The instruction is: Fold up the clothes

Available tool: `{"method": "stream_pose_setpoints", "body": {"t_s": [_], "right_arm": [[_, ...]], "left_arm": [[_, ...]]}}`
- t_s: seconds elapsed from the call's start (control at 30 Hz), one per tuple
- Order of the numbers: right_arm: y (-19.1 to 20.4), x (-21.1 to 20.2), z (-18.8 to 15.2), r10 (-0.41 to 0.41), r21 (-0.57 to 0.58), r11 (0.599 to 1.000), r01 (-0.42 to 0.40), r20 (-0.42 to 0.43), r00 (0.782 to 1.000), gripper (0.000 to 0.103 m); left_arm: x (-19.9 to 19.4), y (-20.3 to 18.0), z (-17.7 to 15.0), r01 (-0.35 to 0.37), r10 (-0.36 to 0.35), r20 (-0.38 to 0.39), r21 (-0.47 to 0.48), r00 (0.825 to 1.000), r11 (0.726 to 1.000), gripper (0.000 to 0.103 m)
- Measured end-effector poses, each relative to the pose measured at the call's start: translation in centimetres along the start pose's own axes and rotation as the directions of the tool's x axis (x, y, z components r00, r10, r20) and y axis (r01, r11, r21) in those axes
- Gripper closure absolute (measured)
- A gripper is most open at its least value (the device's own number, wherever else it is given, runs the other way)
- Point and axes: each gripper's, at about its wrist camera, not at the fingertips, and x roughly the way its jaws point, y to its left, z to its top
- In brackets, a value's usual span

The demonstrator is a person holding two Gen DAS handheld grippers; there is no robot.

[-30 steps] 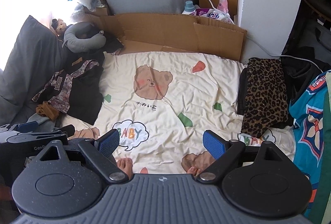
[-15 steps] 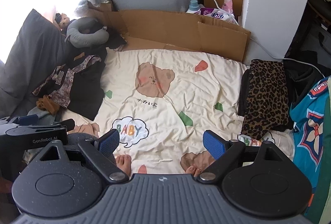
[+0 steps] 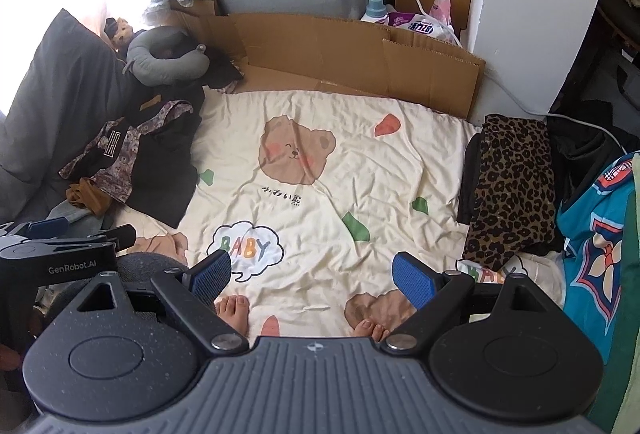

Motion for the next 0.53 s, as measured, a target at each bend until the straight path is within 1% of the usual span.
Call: {"method": "stream_pose_setpoints", "body": {"t_s": [0.23, 0.53], "right_arm": [[-0.19, 0.01, -0.02, 0.004, 0.000, 1.000, -0.004, -0.001, 1.000, 0.011], [-0.55, -0.13, -0.04, 0.011, 0.018, 1.000, -0.011, 0.007, 1.000, 0.011]], "left_arm": [[0.25, 0.47, 0.03, 0.026, -0.027, -0.019, -0.027, 0.999, 0.999, 0.001], [0.17, 0.16, -0.06, 0.008, -0.008, -0.018, -0.023, 1.000, 1.000, 0.001]]}}
